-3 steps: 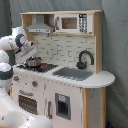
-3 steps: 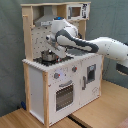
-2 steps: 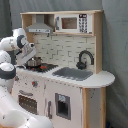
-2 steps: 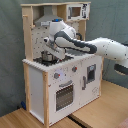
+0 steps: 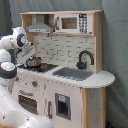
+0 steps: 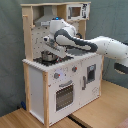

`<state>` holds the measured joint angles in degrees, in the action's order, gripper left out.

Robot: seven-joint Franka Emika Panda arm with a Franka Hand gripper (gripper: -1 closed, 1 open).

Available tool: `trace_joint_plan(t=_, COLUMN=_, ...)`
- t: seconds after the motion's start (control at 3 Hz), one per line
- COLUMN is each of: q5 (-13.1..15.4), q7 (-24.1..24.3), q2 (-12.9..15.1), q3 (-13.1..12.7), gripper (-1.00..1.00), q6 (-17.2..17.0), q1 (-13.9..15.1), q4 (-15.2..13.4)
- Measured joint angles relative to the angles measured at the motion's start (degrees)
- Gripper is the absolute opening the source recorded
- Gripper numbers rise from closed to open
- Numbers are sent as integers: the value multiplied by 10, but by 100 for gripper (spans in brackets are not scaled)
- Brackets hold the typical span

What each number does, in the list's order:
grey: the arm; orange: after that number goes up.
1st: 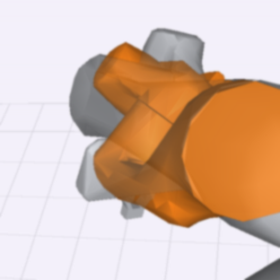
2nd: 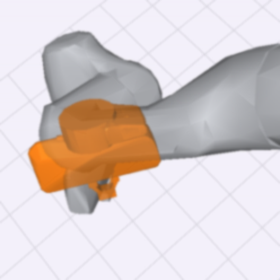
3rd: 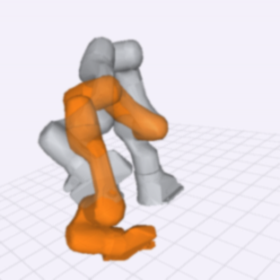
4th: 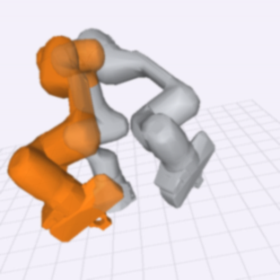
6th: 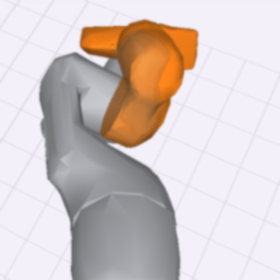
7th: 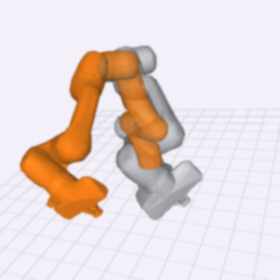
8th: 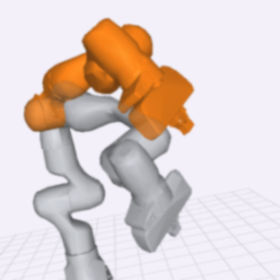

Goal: Play with the kitchen

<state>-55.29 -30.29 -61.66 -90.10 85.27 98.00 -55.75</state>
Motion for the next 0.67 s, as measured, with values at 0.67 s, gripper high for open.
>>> trace_joint_plan(t=0.67, q5=1, q7=-18, q2=7, q3=16, gripper=-100, q6=-59, q1=6, q4=24)
